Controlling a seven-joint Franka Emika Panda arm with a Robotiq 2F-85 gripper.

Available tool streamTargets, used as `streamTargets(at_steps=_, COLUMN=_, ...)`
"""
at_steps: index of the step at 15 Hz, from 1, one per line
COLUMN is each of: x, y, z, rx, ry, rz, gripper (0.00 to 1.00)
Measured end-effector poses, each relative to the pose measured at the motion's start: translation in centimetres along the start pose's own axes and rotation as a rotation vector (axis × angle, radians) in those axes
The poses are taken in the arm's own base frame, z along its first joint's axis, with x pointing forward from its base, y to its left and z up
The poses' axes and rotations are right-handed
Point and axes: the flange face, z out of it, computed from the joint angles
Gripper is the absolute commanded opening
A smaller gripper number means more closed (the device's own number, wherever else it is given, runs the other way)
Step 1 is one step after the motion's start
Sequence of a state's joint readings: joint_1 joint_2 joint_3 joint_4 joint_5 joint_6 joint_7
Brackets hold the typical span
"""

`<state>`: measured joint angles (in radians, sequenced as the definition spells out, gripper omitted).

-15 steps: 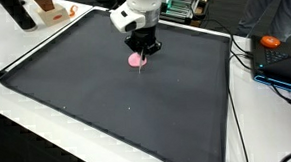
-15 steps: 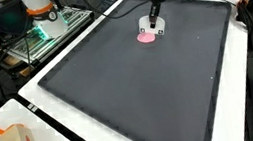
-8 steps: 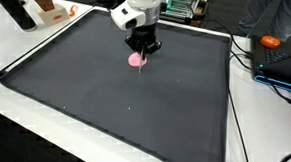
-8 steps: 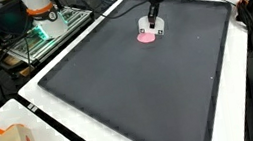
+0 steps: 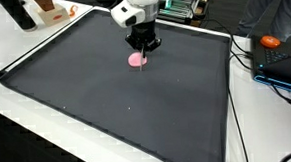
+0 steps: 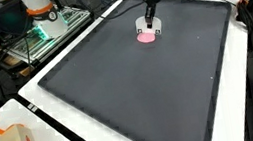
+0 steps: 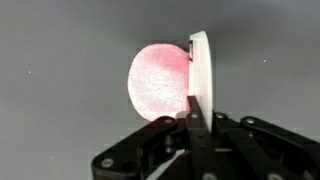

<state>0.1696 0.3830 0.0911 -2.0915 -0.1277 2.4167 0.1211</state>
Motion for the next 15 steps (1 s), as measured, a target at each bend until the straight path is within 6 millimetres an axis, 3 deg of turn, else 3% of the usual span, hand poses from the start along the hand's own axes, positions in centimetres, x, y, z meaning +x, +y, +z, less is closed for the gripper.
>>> streamTargets(at_steps=15, x=-1.8, y=1.3, z=0.4, rx=0.044, ry=-0.02, rz=0.026, gripper=0.01)
